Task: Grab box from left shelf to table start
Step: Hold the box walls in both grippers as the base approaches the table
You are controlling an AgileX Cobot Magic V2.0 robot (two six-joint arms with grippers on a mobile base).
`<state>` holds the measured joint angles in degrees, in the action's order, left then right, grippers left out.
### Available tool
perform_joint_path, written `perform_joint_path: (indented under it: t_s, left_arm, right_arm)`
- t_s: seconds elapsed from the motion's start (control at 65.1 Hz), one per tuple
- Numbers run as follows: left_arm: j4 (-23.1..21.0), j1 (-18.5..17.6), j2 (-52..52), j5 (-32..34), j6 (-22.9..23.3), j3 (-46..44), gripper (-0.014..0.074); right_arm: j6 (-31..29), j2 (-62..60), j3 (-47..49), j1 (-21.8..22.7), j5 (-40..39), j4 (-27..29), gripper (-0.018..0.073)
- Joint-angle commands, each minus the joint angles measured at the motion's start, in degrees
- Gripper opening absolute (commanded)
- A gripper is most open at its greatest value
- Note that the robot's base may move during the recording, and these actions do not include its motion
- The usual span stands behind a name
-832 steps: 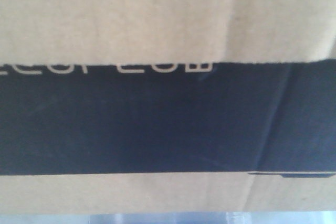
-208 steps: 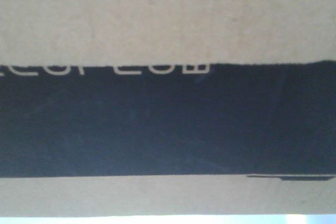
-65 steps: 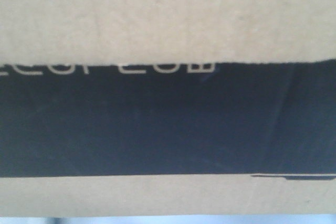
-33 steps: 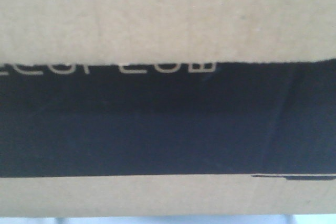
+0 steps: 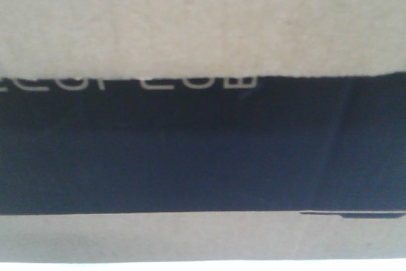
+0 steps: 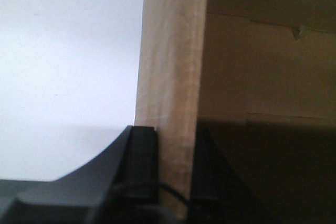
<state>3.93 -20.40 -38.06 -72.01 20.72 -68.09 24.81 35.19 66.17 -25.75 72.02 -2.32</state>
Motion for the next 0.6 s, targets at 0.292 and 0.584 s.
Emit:
perform_joint_path:
  t_s: [0.292, 0.584]
  left_arm:
    - [3.71, -0.14, 0.45, 7.50, 1.99, -2.19, -0.0102]
    - [3.71, -0.14, 0.45, 7.50, 1.99, -2.19, -0.0102]
  right_arm:
    - [-0.47, -0.10, 1.58, 0.32, -1.99, -6.52, 0.0055]
    - [-0.47, -0.10, 1.58, 0.32, -1.99, -6.52, 0.0055]
